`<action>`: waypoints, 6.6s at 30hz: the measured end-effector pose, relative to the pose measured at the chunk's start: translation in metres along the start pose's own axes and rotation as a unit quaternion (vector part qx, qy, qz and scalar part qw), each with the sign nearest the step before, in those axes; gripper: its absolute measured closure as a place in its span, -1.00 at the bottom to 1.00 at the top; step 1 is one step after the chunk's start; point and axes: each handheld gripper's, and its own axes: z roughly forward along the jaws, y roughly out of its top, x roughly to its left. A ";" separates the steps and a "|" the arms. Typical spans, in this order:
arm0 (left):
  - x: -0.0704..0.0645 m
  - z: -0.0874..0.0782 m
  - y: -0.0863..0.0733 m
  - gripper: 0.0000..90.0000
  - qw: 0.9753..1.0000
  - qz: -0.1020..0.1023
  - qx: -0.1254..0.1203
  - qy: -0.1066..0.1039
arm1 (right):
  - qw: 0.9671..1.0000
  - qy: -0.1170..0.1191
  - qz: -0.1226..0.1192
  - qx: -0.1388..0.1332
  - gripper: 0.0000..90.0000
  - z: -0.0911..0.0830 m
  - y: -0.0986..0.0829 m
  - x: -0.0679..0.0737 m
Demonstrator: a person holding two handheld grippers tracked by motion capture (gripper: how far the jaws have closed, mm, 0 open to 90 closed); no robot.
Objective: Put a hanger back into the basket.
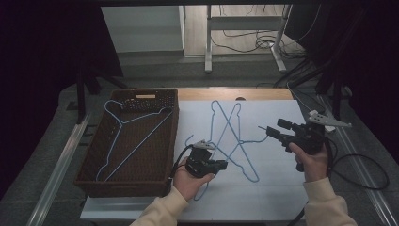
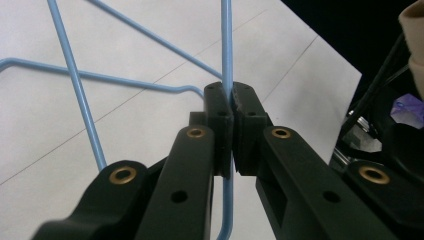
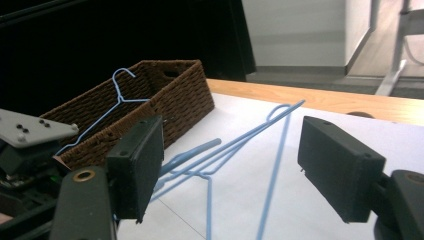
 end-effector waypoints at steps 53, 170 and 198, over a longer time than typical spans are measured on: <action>0.041 -0.162 0.030 0.93 0.994 0.010 -0.103 -0.018 | 0.990 -0.071 -0.014 0.123 -0.41 -0.013 -0.083 -0.029; 0.147 -0.227 -0.051 -0.22 0.966 -0.026 -0.071 0.247 | 0.987 -0.080 -0.010 0.142 -0.44 -0.008 -0.090 -0.030; 0.055 -0.204 -0.068 -0.34 0.980 0.065 -0.123 0.142 | 0.987 -0.076 -0.015 0.140 -0.44 -0.008 -0.088 -0.028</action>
